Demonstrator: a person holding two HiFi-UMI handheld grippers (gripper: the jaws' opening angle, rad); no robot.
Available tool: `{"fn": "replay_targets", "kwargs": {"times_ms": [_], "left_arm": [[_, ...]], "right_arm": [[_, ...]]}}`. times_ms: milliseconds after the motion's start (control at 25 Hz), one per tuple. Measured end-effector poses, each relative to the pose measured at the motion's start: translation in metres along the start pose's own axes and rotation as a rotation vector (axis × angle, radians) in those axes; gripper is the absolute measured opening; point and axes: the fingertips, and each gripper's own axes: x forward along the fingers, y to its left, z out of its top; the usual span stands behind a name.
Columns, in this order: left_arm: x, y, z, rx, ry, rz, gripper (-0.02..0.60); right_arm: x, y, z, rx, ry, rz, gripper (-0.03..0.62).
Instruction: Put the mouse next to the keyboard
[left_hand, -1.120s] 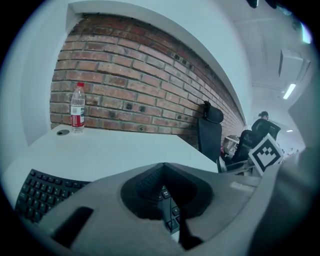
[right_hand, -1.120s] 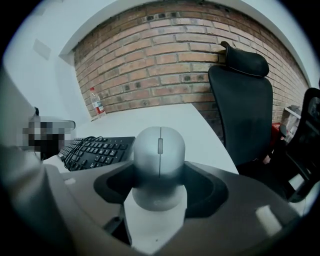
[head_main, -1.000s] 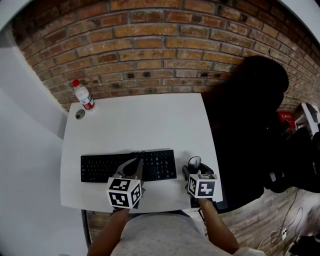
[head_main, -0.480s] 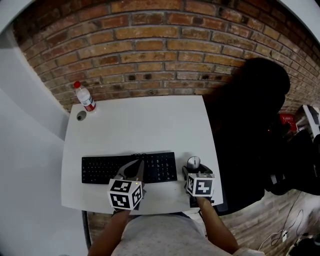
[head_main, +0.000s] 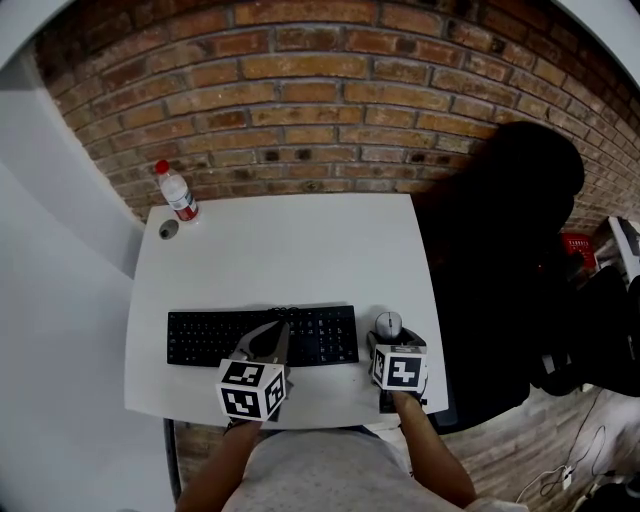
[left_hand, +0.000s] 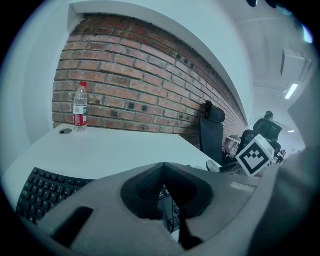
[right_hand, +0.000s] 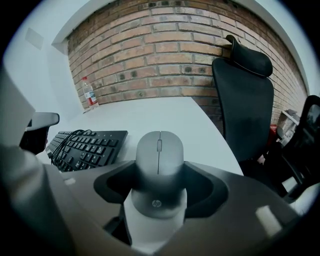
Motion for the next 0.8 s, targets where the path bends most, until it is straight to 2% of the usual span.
{"fn": "replay_targets", "kwargs": {"times_ms": [640, 800], "left_arm": [[-0.0081, 0.0067, 0.0021, -0.006, -0.014, 0.02, -0.011], [-0.0083, 0.0049, 0.0047, -0.003, -0.023, 0.022, -0.011]], "right_arm": [[0.0058, 0.0032, -0.0048, -0.036, 0.031, 0.003, 0.311], [0.0001, 0.002, 0.0017, -0.047, 0.001, 0.012, 0.31]]}}
